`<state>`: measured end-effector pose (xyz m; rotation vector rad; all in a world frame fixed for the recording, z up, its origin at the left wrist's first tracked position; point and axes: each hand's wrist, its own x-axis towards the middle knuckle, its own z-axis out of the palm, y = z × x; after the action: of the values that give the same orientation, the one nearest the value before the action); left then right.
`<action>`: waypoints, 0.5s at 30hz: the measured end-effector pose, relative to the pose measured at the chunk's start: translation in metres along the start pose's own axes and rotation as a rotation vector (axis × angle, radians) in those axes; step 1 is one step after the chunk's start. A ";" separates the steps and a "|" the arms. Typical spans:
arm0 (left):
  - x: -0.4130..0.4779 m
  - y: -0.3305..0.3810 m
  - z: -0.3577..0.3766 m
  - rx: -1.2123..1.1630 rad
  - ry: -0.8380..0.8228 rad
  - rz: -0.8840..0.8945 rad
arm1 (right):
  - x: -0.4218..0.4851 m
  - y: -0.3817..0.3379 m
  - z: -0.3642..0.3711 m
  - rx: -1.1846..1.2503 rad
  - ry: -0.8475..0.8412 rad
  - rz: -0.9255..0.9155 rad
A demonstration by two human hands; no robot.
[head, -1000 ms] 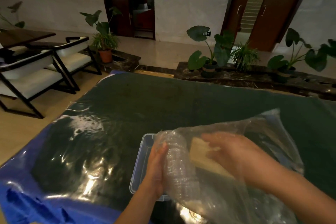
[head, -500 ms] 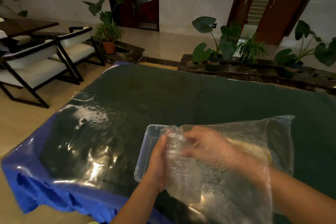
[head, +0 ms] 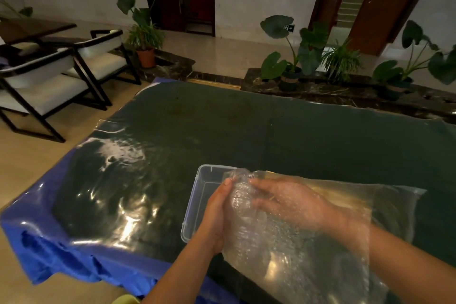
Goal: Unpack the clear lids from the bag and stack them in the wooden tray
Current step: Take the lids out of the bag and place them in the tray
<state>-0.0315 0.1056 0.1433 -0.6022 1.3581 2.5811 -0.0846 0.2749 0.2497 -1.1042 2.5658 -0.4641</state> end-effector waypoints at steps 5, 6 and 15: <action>0.000 -0.002 0.003 -0.019 0.007 0.033 | -0.001 0.005 0.019 0.199 0.198 -0.083; 0.001 -0.002 0.002 -0.024 0.009 0.028 | -0.003 0.003 0.019 0.230 0.224 -0.116; 0.002 -0.008 0.003 0.032 -0.010 0.039 | -0.006 -0.006 0.020 -0.038 0.243 -0.043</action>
<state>-0.0317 0.1125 0.1374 -0.5618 1.4195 2.5836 -0.0691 0.2717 0.2348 -1.1837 2.7731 -0.5956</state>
